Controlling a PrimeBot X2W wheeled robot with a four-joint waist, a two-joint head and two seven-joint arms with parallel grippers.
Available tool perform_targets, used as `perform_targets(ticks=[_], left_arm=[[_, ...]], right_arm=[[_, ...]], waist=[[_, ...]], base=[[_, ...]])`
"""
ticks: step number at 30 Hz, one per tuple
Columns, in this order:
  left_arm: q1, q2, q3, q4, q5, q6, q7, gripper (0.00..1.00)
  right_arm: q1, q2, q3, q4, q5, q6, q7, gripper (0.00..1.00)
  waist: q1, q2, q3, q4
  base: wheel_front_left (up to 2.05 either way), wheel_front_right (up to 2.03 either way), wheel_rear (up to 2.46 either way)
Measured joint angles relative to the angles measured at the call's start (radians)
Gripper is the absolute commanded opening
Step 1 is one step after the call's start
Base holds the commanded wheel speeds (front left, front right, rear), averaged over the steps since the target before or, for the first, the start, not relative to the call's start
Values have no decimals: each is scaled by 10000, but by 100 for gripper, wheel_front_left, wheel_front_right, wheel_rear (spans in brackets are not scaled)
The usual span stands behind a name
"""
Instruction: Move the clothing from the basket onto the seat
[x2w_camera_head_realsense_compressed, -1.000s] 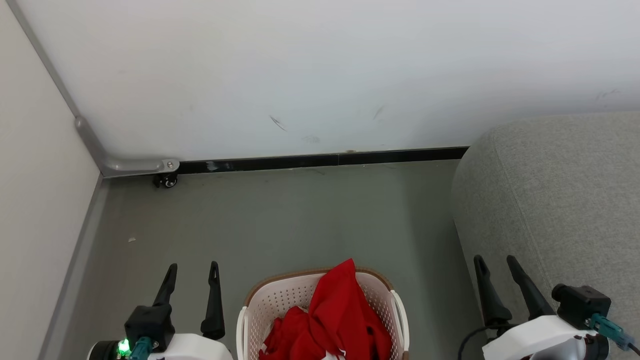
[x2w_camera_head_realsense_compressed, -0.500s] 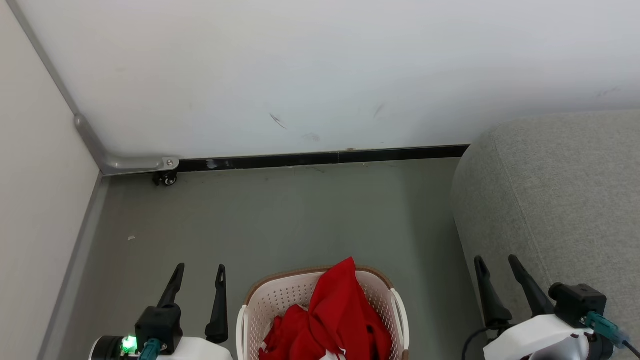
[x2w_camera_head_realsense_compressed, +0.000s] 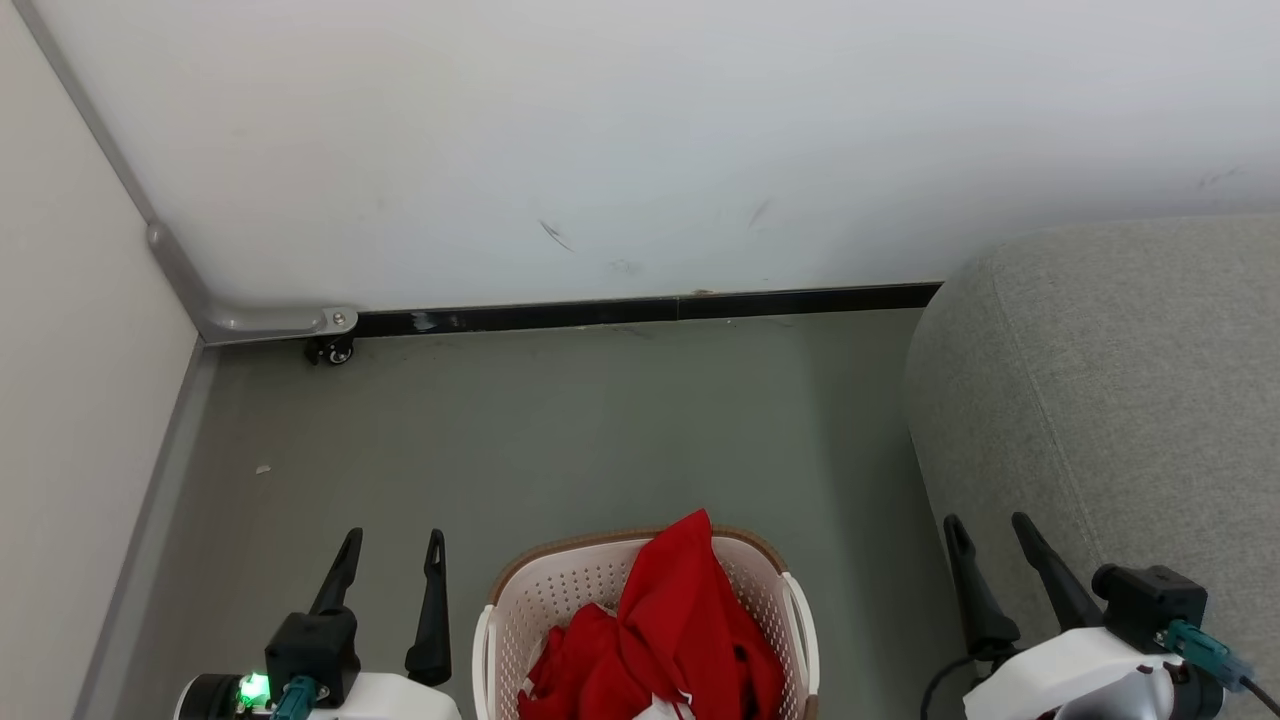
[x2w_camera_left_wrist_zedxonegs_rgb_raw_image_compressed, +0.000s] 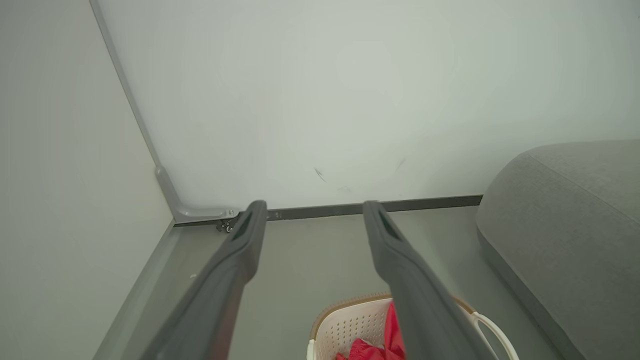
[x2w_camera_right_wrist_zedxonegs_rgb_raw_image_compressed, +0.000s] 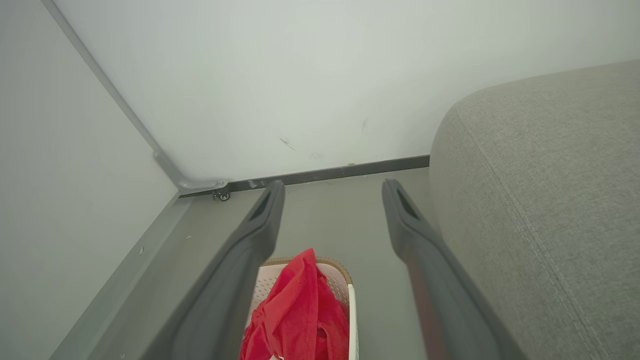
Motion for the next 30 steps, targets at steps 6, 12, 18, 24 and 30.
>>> perform_targets(ticks=[6, 12, 18, 24, 30], left_arm=[[-16, -13, 10, 0, 2, 0, 0, 100], [-285, -8, -10, 119, 63, -63, 0, 100], [-627, 2, -178, 303, 205, -242, 0, 100], [-897, -10, -420, 616, 341, -397, 0, 100], [-1109, -27, -635, 1106, 426, -548, 0, 100]], right_arm=[[-5, 15, 19, -58, 0, 0, 2, 100], [-5, 33, 15, -251, 0, 0, 2, 100], [-4, 38, -81, -359, -81, 0, 0, 100], [-3, 54, -290, -583, -155, 0, -2, 100], [-7, 77, -339, -744, -211, 0, -12, 100]], waist=[[0, 0, 77, 9], [-1, 0, 199, -7], [-1, 0, 382, -60], [-1, 0, 636, -148], [-1, 0, 962, -269]], base=[[0, 0, 0], [0, 0, 0], [0, 0, 0], [0, 0, 0], [0, 0, 0]])
